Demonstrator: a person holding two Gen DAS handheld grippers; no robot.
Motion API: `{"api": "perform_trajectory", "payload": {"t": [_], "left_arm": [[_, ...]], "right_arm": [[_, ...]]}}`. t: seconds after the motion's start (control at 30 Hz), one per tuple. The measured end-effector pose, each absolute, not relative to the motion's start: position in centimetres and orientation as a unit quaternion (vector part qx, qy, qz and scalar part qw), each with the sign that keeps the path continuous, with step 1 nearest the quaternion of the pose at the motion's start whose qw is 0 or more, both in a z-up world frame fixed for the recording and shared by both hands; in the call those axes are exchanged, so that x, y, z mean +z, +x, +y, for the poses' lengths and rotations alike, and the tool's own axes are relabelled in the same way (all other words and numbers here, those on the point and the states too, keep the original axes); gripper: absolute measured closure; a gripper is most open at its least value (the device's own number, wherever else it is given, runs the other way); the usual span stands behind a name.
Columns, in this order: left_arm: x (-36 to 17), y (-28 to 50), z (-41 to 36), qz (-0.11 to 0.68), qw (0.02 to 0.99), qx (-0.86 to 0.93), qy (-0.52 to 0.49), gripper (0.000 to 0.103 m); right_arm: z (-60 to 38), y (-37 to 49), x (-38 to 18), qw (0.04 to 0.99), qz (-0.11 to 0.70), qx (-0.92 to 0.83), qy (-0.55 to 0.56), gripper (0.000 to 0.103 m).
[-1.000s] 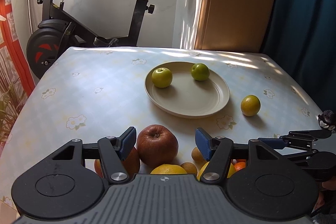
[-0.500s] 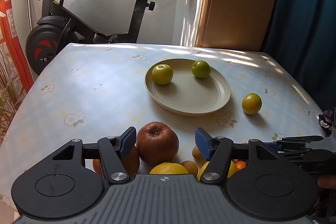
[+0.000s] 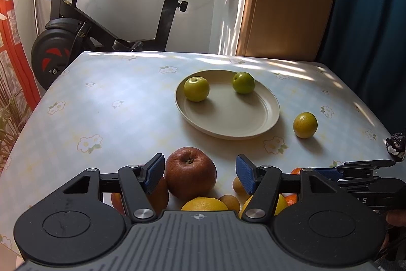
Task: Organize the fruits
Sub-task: 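Grasp a tangerine with the right gripper while the left gripper grasps a yellow citrus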
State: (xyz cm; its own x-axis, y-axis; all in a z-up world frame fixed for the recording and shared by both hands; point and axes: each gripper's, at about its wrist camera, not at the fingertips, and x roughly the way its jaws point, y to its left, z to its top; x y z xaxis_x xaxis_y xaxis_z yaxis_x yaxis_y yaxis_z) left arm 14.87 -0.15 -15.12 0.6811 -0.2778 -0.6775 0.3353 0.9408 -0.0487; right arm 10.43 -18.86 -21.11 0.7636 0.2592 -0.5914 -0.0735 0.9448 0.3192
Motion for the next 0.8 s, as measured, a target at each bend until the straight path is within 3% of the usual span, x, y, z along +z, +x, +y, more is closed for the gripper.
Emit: {"api": "perform_trajectory", "payload": {"t": [0.43,0.73,0.8], "left_arm": [[-14.1,17.4,-3.5,0.349,0.914,-0.201,0.042,0.039],[-10.2,19.7,-7.9,0.285,0.93,-0.228,0.041,0.04],[-10.0,20.3,-8.9,0.272,0.933,-0.23,0.047,0.045]], "right_arm": [[-23.1,10.8,-17.8,0.95,0.31,0.021,0.029,0.07],[-27.7,11.9,-14.7,0.963,0.266,-0.026,0.005,0.07],[-28.4,12.4,-14.4,0.965,0.26,-0.033,-0.003,0.07]]}}
